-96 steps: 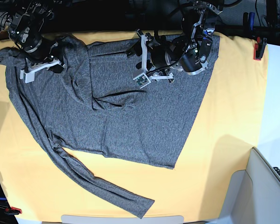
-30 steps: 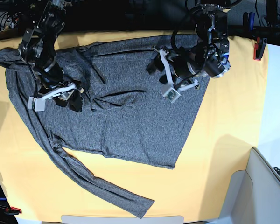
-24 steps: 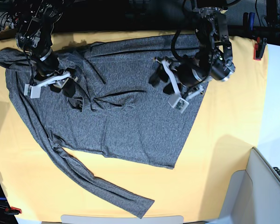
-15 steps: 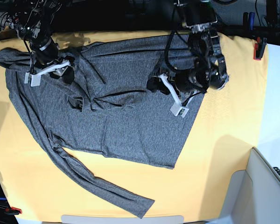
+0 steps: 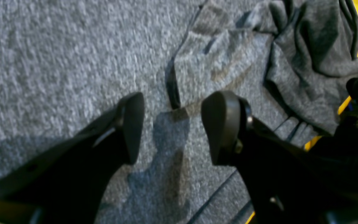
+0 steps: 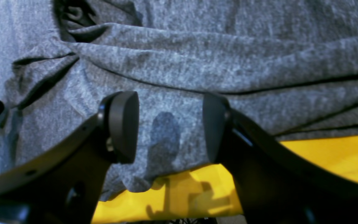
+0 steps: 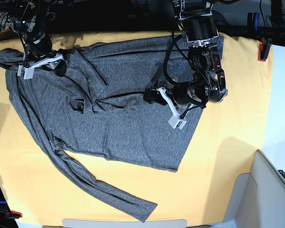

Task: Fold the T-shirt properly
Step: 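Grasp the shirt fabric with the left gripper and drag it toward the edge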

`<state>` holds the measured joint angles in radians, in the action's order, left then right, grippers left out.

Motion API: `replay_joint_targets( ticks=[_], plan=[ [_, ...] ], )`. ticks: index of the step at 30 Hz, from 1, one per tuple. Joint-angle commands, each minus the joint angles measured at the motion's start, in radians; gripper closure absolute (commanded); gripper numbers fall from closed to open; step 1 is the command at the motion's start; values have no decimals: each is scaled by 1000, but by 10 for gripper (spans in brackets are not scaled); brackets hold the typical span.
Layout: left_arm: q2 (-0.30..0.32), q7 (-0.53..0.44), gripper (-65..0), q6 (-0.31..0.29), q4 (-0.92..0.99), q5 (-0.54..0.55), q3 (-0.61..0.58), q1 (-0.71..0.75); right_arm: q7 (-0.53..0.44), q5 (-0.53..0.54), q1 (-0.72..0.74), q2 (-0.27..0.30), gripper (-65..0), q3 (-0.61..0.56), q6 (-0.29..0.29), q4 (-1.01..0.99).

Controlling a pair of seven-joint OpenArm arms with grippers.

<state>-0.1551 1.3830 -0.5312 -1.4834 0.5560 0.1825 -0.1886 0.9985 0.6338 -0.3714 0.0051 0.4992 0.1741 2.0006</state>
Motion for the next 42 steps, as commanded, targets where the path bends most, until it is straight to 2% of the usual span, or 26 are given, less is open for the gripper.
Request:
replay_joint_targets(
  ticks=[1,8,13,22,27,30,39,42],
  plan=[
    [-2,-15,-310,-2,-13,20,-4,-22,-17,16,1,6,-326,2,5,19],
    [-2,-20,-310,0,74,20,-4,-65,-16,16,7,6,-326,-3,5,18],
    [-2,-72,-310,1,125,20,-4,-70,-16,16,8,6,-326,-3,5,16],
    [-2,-75,-310,1,132,25,-5,-71,-16,16,10,6,-326,-6,5,13],
    [-2,-75,-309,4,129,138,-48,-67,-16,16,10,6,-326,-6,6,12],
    [-2,-75,-308,4,129,169,-77,-67,-16,16,10,6,-326,-6,6,12],
    [-2,-87,-308,4,131,174,-99,-65,-16,16,10,5,-326,-6,6,10],
    [-2,-89,-284,4,131,172,-100,-65,-16,16,10,5,-326,-6,6,10]
  ],
)
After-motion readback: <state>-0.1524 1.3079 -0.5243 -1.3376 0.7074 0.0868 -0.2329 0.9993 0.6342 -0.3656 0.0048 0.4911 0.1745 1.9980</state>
